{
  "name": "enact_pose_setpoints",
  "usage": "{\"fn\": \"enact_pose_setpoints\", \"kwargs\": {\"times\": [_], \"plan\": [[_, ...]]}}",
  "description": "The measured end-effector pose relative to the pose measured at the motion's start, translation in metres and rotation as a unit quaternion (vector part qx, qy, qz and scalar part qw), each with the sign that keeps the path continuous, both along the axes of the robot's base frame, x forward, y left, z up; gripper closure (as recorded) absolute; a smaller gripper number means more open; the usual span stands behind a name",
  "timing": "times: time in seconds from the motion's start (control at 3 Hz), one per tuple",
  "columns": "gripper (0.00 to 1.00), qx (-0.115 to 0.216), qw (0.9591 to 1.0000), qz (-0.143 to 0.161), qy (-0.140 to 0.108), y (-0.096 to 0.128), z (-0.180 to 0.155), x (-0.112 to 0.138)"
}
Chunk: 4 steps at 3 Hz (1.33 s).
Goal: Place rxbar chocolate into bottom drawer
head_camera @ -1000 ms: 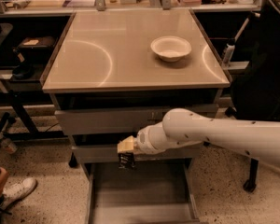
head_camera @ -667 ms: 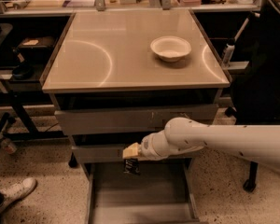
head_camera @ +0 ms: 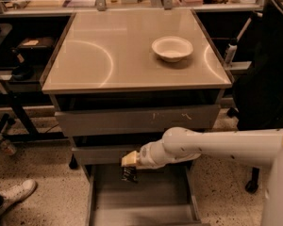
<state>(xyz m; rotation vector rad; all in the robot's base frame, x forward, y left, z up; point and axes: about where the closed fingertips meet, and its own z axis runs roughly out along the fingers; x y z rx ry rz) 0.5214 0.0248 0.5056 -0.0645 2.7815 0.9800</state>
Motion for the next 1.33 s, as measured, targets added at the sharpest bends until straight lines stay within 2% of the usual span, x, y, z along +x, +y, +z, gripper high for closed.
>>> {"fn": "enact_pose_setpoints", "kwargs": {"times": [0.33,0.67,1.0,1.33], "plan": [[1.0,0.005,0.999,-0.034,0.028,0.003,-0.056,0.003],[1.0,0.001,0.9956,-0.062,0.069,0.0,-0.113,0.001],[1.0,0.001,0.9956,-0.062,0.069,0.0,-0.113,0.001],[1.0,0.005,0.9938,-0.067,0.088,0.005,-0.135,-0.004]]}}
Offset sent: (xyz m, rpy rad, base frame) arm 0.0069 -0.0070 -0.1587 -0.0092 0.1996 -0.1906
